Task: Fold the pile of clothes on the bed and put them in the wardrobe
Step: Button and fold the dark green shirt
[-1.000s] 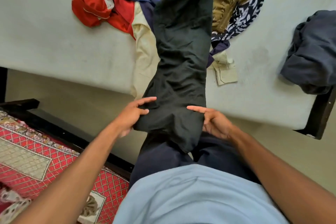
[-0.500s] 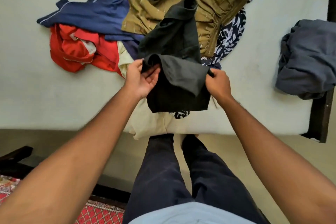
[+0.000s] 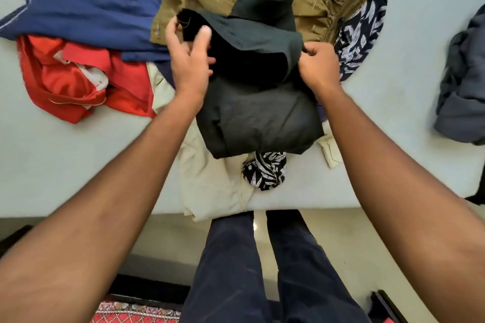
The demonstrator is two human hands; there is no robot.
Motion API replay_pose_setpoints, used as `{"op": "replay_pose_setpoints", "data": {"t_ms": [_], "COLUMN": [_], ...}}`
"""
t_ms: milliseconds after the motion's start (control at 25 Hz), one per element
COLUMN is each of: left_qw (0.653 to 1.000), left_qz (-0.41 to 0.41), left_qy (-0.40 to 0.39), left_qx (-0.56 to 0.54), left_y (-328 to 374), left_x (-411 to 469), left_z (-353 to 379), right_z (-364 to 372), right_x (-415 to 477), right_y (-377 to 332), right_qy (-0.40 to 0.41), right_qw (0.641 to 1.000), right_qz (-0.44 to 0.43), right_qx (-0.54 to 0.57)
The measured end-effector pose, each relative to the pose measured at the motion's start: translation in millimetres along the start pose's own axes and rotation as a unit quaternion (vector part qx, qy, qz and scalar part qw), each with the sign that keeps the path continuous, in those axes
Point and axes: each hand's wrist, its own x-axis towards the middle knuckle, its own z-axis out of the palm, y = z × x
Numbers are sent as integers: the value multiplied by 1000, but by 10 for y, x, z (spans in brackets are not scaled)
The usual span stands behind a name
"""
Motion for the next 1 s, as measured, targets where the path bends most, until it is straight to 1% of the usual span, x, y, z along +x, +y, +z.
{"op": "replay_pose_setpoints", "data": {"t_ms": [40, 80, 120, 200, 280, 320, 360, 440, 480, 520, 600, 640, 680, 720, 800, 840, 880, 920, 1000], "left_qw": [993, 976, 953, 908, 879, 872, 876, 891, 888, 870, 797, 775, 771, 780, 801, 808, 807, 801, 785], "left_qz": [97, 175, 236, 322, 377, 390, 391, 367, 353, 336, 286, 281, 291, 310, 333, 332, 331, 330, 321], "left_qy": [-16, -48, -81, -128, -171, -187, -189, -172, -177, -187, -189, -188, -182, -162, -98, -73, -61, -66, -98], "left_qx": [64, 121, 172, 234, 238, 228, 212, 204, 236, 309, 498, 534, 536, 519, 487, 482, 484, 495, 521], "left_y": [-39, -66, -94, -147, -122, -91, -47, 11, 11, -14, -140, -178, -175, -127, -2, 22, 6, -51, -249], "left_x": [-73, -153, -219, -333, -317, -256, -177, 49, 174, 273, 330, 309, 247, 162, -38, -150, -269, -395, -555], "left_z": [2, 8, 14, 26, 76, 120, 176, 297, 342, 390, 445, 477, 497, 494, 423, 373, 325, 290, 265], "right_z": [-2, -6, -10, -14, 24, 54, 85, 93, 96, 113, 182, 199, 206, 191, 105, 83, 91, 122, 250], "right_x": [-44, -93, -143, -202, -99, -20, 73, 339, 446, 538, 601, 584, 536, 453, 196, 26, -148, -332, -610], "right_y": [30, 47, 48, -29, -172, -273, -369, -516, -537, -517, -461, -429, -391, -351, -311, -293, -246, -186, -85], "right_qy": [9, 30, 58, 114, 141, 146, 150, 149, 140, 131, 117, 127, 149, 177, 230, 240, 236, 214, 131], "right_qw": [999, 997, 996, 985, 961, 955, 961, 983, 988, 991, 991, 990, 987, 984, 967, 955, 944, 937, 935], "right_qz": [9, 5, -24, -129, -239, -257, -232, -95, -30, 13, 55, 60, 49, 17, -103, -171, -230, -275, -323], "right_qx": [-41, -68, -70, -26, 2, 17, 35, 59, 50, 33, -17, -33, -29, -10, 33, 37, 23, -2, -64]}}
